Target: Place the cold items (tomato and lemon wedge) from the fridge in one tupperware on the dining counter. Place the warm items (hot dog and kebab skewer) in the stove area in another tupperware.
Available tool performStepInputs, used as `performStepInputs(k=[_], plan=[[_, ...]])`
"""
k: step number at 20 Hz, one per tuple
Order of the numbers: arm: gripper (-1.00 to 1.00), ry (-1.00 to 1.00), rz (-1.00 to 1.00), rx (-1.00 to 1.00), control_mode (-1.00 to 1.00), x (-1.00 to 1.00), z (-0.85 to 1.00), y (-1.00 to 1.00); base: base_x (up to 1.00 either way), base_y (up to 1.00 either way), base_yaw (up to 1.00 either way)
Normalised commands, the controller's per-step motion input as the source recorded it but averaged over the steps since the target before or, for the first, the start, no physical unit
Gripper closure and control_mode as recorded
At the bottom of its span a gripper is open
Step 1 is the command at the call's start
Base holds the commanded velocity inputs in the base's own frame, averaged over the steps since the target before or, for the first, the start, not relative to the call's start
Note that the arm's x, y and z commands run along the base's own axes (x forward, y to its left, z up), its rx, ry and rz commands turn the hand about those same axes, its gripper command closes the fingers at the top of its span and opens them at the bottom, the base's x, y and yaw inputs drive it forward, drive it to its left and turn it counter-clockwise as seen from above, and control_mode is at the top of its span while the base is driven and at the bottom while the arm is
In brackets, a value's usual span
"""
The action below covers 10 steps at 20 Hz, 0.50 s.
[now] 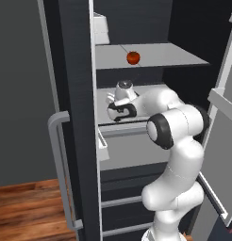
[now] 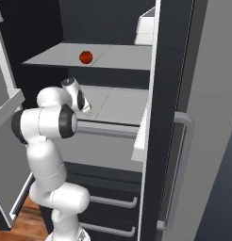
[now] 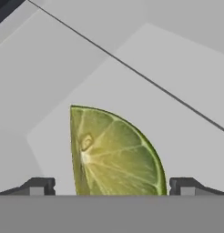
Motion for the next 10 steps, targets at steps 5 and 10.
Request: performStepInputs(k=[5, 10], plan=[[-1.00, 0.00, -0.06, 0.01, -1.00, 0.40, -0.25, 0.17, 0.00, 0.00, 0.00], [1.00, 0.00, -0.08, 0.06, -1.00, 0.14, -0.35, 0.12, 0.00, 0.00, 0.00]])
